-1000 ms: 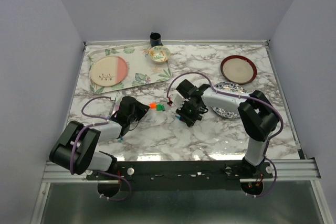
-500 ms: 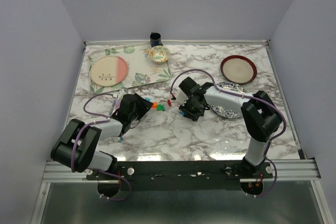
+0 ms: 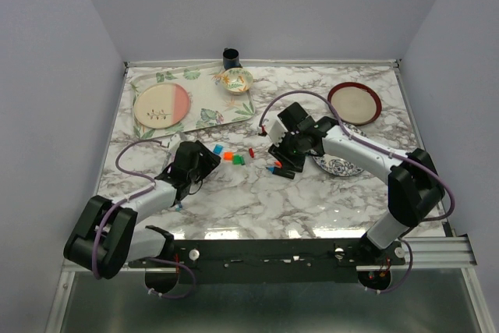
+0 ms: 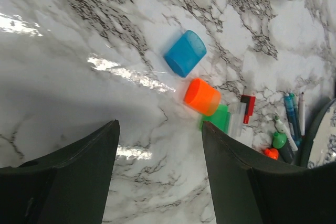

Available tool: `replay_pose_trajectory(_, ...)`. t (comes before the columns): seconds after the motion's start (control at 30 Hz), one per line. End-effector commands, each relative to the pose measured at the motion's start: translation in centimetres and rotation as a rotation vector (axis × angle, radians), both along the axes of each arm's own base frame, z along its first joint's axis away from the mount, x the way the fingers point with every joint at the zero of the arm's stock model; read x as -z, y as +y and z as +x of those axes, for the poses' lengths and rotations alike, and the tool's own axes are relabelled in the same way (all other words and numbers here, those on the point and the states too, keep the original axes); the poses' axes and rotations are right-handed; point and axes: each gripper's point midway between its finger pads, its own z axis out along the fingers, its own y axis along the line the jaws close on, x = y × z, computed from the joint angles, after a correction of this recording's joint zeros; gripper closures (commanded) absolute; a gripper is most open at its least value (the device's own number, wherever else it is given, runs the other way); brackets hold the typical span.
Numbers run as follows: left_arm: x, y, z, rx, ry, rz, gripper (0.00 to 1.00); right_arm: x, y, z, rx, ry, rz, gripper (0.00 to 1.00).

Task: Open the pen caps

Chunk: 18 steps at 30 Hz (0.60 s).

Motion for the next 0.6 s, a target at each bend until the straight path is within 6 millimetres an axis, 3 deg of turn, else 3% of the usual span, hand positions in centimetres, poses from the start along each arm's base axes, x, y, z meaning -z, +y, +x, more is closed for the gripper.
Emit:
replay_pose_trajectory(0.0, -1.2, 4.4, 0.1, -0.087, 0.017, 0.232, 0.27, -1.7, 1.2, -0.9, -0.066, -0.003, 0.104, 0.51)
replay_pose_trajectory(0.2, -3.3, 8.8, -0.1, -0.168, 0.049, 0.43, 0.23, -2.1, 1.5, -1.3, -0.084, 0.004, 0.127, 0.5)
replay_pose_trajectory(0.3, -3.0, 10.2, -0.3, -0.178, 0.093, 0.469, 0.16, -2.5, 1.6, -1.5, -0.093, 0.003, 0.139, 0.5)
replay_pose_trajectory(0.47, -1.3, 12.3, 0.4, -0.178, 0.159, 0.476, 0.15, -2.6, 1.7, -1.7, -0.109, 0.006, 0.15, 0.47)
replay_pose_trajectory(0.57, -0.5, 12.4, 0.9, -0.146, 0.194, 0.484, 0.16, -2.6, 1.7, -1.8, -0.108, 0.008, 0.153, 0.47)
